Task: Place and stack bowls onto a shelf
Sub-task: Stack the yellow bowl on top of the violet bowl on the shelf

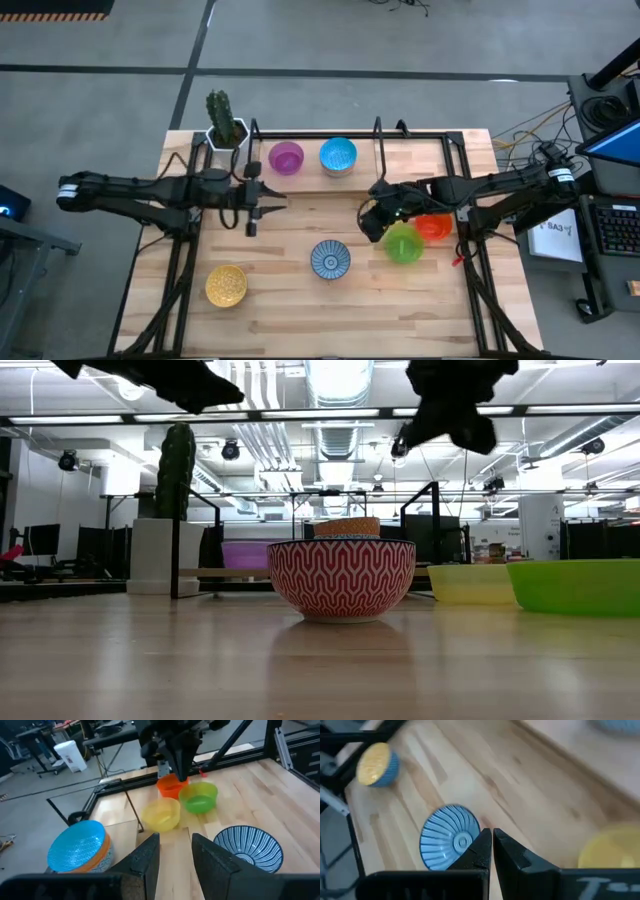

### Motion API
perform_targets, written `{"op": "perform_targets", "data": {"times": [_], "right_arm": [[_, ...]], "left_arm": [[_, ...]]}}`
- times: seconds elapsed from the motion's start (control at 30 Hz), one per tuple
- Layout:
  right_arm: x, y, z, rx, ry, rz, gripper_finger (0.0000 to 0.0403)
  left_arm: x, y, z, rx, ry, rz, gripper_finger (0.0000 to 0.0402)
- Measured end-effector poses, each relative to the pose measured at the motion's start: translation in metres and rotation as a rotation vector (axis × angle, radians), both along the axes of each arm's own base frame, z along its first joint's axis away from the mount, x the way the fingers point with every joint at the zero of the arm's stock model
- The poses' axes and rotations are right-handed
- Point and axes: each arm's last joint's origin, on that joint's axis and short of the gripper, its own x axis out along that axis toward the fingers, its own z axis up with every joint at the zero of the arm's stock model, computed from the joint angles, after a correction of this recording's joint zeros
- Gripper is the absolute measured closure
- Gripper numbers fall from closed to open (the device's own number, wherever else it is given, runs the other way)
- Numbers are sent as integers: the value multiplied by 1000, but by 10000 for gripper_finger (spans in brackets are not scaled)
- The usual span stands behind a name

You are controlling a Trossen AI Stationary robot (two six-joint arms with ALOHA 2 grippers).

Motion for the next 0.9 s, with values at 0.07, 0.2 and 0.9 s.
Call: {"op": "perform_targets", "data": {"times": [0.07,0.2,0.9], "right_arm": [[-4,0,-3,65,50,-76,394],[-14,0,-12,182,171,-211,394],[41,-35,-48,200,680,-248,376]], "left_arm": [[-5,0,1,6,3,2,304],[-8,0,1,-5,16,6,304],[-18,1,-13,-48,198,53,304]]}}
